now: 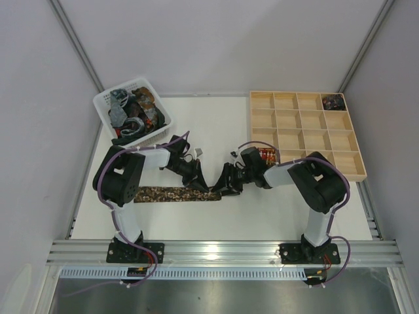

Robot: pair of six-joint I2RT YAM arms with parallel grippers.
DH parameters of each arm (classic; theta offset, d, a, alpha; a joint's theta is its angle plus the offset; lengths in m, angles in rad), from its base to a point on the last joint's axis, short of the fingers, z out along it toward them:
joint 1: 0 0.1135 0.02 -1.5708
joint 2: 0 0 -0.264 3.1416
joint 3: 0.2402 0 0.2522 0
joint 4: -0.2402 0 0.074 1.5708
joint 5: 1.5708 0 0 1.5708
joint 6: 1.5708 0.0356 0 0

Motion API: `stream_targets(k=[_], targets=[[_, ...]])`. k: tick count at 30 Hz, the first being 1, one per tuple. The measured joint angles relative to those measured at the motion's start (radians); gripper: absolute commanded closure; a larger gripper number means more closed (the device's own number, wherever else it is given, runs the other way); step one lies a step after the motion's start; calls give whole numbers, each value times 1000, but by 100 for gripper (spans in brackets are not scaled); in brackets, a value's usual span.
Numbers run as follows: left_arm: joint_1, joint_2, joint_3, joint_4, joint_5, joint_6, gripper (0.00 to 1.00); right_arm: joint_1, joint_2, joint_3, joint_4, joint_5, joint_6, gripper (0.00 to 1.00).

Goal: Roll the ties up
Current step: Roll the tie

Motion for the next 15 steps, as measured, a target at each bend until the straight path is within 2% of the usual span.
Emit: stream_targets(k=[4,5,10,11,15], targets=[[3,0,-11,2,3,0,92,18,13,17,-6,2,-2,57],[4,0,-14,3,4,0,92,20,14,20,-13,3,-2,64],[6,0,-26,10,6,1,92,23,13,52,-68,8,-16,78],[6,0,-27,11,7,1,93,23,13,63,-92,10,-23,84],[6,0,-28,13,9,0,92,27,11,120,-217,27,-60,98]])
